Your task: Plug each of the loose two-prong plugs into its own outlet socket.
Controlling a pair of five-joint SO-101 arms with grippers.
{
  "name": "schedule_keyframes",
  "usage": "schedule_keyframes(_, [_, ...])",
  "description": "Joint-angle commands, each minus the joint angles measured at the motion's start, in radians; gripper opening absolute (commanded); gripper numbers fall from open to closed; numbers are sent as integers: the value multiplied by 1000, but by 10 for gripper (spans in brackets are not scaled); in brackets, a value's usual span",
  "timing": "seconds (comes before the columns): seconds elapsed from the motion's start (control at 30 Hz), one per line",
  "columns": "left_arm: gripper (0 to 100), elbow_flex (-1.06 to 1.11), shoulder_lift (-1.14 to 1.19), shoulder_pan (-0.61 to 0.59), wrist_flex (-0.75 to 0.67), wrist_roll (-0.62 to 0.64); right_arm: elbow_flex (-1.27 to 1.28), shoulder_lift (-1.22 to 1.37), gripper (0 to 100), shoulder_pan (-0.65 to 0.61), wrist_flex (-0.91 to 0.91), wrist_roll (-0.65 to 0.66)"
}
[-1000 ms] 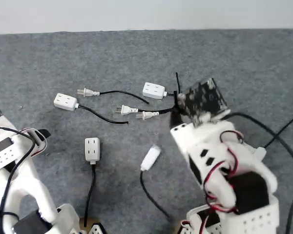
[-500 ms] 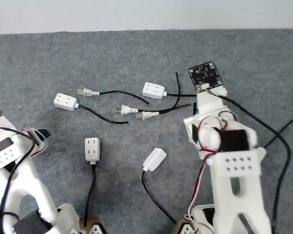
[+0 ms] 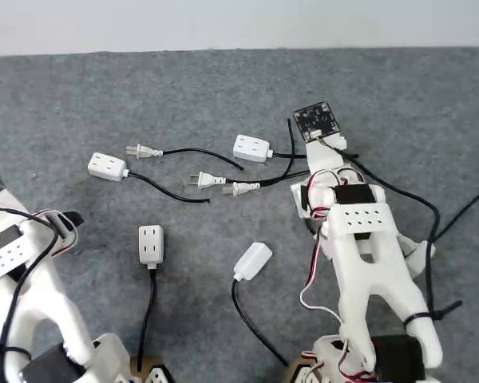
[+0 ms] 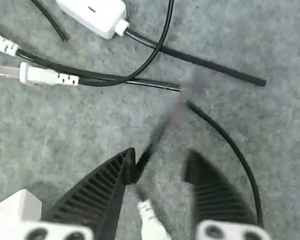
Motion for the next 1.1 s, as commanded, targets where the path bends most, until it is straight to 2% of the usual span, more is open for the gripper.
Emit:
schedule_keyframes(0.0, [320, -7, 2, 11, -23, 8, -43, -24, 232, 4, -4, 18])
schedule_keyframes(0.27, [320, -5, 2, 11, -23, 8, -32, -177, 149, -22, 216, 26])
schedule_keyframes(0.37, [320, -5, 2, 11, -23, 8, 17, -188, 136, -15, 243, 61])
schedule_keyframes(0.47, [320, -5, 2, 11, -23, 8, 114, -174, 125, -2, 197, 163])
schedule_keyframes(0.6, [320, -5, 2, 11, -23, 8, 203, -154, 98, 39, 93, 210])
schedule_keyframes(0.97, [320, -5, 2, 11, -23, 8, 206, 5, 93, 70, 77, 459])
schedule_keyframes(1.07, [320, -5, 2, 11, -23, 6, 203, 68, 93, 67, 24, 486])
